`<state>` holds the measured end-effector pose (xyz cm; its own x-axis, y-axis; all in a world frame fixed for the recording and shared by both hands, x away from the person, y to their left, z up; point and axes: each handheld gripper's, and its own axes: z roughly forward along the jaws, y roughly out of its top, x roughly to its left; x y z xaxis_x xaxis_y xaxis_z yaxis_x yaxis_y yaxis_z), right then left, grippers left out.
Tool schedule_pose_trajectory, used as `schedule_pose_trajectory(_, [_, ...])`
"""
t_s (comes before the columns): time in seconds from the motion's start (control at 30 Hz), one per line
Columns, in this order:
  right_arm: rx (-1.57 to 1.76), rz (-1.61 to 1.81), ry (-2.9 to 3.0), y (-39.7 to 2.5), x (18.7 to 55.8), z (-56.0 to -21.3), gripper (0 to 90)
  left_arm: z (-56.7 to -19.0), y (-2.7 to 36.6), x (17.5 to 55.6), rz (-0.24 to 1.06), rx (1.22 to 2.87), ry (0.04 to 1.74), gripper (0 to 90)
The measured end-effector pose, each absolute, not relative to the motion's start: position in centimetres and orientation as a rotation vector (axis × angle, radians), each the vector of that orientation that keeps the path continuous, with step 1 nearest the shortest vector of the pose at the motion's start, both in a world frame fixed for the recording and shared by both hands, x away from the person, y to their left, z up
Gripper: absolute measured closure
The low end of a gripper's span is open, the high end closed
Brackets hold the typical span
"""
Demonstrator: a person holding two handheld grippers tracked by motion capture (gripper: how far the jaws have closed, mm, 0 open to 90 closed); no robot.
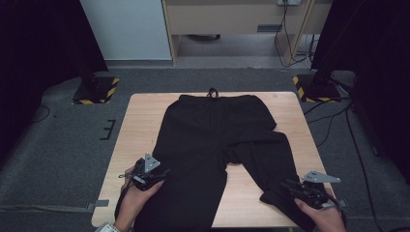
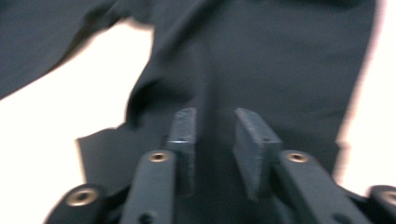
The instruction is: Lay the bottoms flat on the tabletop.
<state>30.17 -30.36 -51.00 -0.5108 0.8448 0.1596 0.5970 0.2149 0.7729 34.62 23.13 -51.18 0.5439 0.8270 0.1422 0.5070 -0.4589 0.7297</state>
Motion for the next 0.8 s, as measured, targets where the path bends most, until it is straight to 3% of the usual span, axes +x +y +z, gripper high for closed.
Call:
schedule_pose_trajectory(0.2, [1.418, 1.106, 2.078, -32.0, 33.3, -51.3, 47.7, -51.1, 23.1, 34.6, 0.650, 2.140, 1.068, 37.0])
schedule_pose_trajectory(0.4, [1.507, 1.057, 2.021, -32.9, 37.1, -52.9, 46.2, -50.8, 22.9, 34.6, 0.630, 2.113, 1.043, 38.1])
schedule_pose_trajectory(0.6, [1.504, 1.039, 2.015, -33.0, 38.0, -53.6, 53.8, -49.9, 22.2, 34.3, 0.609, 2.059, 1.009, 39.1])
schedule_pose_trajectory(0.7, [1.441, 1.023, 2.059, -32.4, 37.6, -53.6, 65.3, -49.0, 21.3, 33.8, 0.598, 2.035, 0.982, 39.0])
schedule_pose_trajectory(0.8, [1.411, 1.007, 2.087, -32.1, 37.5, -53.5, 83.0, -48.4, 20.0, 33.6, 0.583, 2.025, 0.955, 39.1])
